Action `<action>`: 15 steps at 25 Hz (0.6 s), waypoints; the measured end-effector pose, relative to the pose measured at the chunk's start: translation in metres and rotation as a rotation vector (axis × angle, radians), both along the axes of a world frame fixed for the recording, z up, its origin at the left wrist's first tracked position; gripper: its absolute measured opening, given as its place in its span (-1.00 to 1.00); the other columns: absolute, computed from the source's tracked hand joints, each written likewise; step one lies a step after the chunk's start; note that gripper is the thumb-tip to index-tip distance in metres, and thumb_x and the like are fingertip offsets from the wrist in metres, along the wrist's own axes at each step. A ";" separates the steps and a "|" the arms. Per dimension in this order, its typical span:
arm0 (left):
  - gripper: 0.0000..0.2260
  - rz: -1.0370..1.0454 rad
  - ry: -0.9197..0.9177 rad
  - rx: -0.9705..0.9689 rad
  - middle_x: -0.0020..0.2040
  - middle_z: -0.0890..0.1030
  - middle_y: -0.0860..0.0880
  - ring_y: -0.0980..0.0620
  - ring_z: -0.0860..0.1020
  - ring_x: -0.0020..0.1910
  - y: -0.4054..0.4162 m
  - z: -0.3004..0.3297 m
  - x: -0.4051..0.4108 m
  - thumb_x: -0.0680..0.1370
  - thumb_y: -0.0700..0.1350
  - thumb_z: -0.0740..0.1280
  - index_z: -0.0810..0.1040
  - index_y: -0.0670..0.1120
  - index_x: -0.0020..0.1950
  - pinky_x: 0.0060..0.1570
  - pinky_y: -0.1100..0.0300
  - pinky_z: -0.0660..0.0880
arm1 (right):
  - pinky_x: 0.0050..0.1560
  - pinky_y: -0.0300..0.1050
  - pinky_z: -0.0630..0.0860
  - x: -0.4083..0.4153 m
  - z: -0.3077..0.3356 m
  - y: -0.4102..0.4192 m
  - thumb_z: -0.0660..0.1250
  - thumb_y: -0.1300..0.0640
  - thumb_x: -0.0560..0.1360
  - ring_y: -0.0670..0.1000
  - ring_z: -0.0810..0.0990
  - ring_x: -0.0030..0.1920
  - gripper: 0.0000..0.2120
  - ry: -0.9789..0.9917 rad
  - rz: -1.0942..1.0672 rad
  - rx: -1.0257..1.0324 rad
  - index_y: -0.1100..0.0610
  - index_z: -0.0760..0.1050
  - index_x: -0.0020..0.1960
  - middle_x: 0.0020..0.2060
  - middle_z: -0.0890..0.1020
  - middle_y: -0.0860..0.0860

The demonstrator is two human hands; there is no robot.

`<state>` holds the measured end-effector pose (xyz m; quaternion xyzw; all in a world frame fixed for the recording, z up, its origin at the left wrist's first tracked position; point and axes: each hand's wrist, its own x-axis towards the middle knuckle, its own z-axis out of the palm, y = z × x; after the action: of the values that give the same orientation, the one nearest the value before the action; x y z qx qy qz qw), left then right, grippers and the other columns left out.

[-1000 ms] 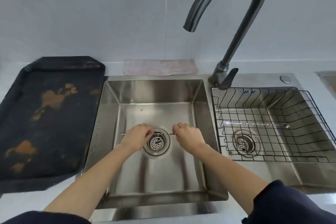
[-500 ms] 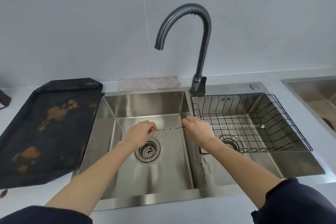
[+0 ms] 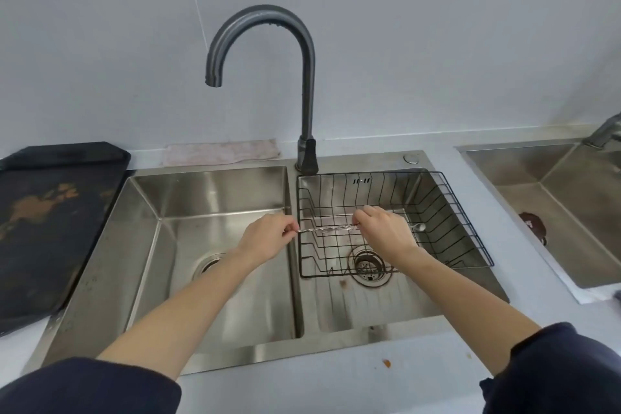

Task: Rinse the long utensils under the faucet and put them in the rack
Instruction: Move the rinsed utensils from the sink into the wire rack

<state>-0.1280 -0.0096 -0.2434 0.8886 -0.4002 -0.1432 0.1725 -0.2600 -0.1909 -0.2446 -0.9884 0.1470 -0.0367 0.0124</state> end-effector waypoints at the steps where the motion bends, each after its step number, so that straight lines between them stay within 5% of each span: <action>1: -0.80 -0.006 -0.005 0.004 0.07 0.63 -0.05 -0.04 0.55 0.08 -0.008 0.000 -0.004 0.55 -0.12 0.21 0.56 -0.07 0.10 0.05 0.09 0.47 | -0.23 -0.06 0.44 -0.005 0.000 -0.009 0.19 0.28 0.55 0.13 0.56 0.05 -0.82 0.011 -0.007 0.005 0.15 0.48 0.11 0.02 0.61 0.07; 15: -0.76 -0.089 0.079 0.139 0.15 0.61 -0.09 -0.04 0.57 0.10 -0.110 -0.034 -0.032 0.57 -0.22 0.16 0.53 -0.11 0.17 0.11 0.09 0.51 | -0.05 -0.01 0.53 -0.031 -0.030 -0.107 0.13 0.16 0.59 0.10 0.55 0.12 -0.80 0.180 -0.090 0.123 0.13 0.48 0.14 0.09 0.59 0.04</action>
<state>-0.1598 -0.1201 -0.2774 0.8734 -0.4212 -0.2132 0.1195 -0.2912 -0.2974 -0.2746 -0.9775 0.1936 0.0609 0.0579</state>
